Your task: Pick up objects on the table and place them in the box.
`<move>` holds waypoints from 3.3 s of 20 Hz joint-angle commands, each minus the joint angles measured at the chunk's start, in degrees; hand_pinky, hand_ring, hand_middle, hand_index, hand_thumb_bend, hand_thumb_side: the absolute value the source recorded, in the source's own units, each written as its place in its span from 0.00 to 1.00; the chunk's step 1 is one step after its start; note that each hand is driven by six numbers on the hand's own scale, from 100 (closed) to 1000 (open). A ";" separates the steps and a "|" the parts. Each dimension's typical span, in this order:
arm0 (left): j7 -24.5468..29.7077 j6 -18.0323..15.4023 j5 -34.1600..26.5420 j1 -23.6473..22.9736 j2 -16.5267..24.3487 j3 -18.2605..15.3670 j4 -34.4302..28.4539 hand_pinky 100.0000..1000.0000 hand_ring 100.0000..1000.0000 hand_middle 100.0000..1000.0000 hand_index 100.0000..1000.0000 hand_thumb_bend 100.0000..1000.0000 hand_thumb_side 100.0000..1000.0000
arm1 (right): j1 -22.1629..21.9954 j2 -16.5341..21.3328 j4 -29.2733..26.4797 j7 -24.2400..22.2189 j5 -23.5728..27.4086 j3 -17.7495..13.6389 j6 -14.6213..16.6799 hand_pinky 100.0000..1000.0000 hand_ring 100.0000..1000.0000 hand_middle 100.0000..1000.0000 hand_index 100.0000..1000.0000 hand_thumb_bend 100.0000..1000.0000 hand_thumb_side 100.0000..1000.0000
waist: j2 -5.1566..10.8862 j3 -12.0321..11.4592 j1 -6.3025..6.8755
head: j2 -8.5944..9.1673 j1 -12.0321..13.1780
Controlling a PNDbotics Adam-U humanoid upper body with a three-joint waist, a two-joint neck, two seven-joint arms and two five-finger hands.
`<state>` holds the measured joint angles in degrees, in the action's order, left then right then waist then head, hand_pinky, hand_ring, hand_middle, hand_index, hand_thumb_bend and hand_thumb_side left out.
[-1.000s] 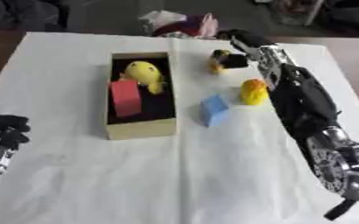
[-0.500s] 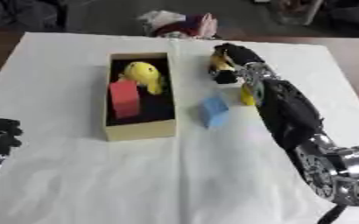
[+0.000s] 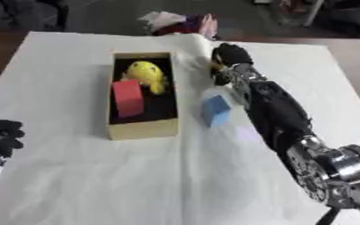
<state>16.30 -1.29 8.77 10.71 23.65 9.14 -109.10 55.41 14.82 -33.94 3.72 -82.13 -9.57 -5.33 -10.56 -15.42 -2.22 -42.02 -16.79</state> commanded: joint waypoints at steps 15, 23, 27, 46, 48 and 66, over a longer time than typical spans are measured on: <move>0.18 -0.22 -0.25 0.35 0.62 -0.05 -0.34 0.76 0.56 0.58 0.75 0.00 0.61 | 1.34 -1.59 -21.74 -3.22 16.41 18.76 12.73 0.44 0.37 0.27 0.53 0.00 0.00 | 1.76 1.31 -0.14 | -0.51 0.01; 0.40 -0.25 -0.36 0.24 0.68 0.00 -0.36 0.76 0.56 0.58 0.75 0.00 0.61 | 0.15 -1.33 -22.86 -11.77 19.73 31.50 21.29 0.74 0.81 0.84 0.95 0.20 0.55 | 2.16 1.39 -0.03 | -0.67 -0.43; 0.31 -0.22 -0.28 -0.14 0.69 -0.12 -0.26 0.76 0.56 0.58 0.75 0.00 0.61 | 0.05 -0.52 -24.29 -15.88 16.24 28.74 25.40 0.86 0.94 0.95 1.00 0.27 0.69 | 2.35 1.71 0.04 | -0.92 -0.29; -0.85 -0.22 0.59 -1.87 1.62 -1.41 0.39 0.76 0.57 0.58 0.75 0.00 0.61 | -12.64 17.83 -36.64 -25.32 30.10 15.99 36.98 0.88 0.92 0.95 1.00 0.08 0.47 | 3.18 6.59 -1.47 | -1.77 2.62; -0.88 -0.25 0.70 -1.83 1.66 -1.40 0.42 0.76 0.57 0.58 0.75 0.00 0.62 | -15.76 20.50 -37.56 -27.22 32.02 15.86 37.48 0.88 0.93 0.95 1.00 0.10 0.39 | 3.15 6.95 -1.64 | -1.86 2.65; -0.62 -0.32 0.56 -1.90 1.46 -1.11 0.33 0.76 0.57 0.58 0.75 0.00 0.61 | -19.60 18.56 -32.80 -33.13 26.98 15.41 30.24 0.88 0.95 0.98 1.00 0.20 0.38 | 3.60 6.85 -0.87 | -2.10 2.08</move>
<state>15.63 -1.52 9.58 8.44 24.18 8.29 -108.02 34.69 32.48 -66.83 -30.88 -53.04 6.57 25.54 -7.76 -8.55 -3.32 -43.84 -14.52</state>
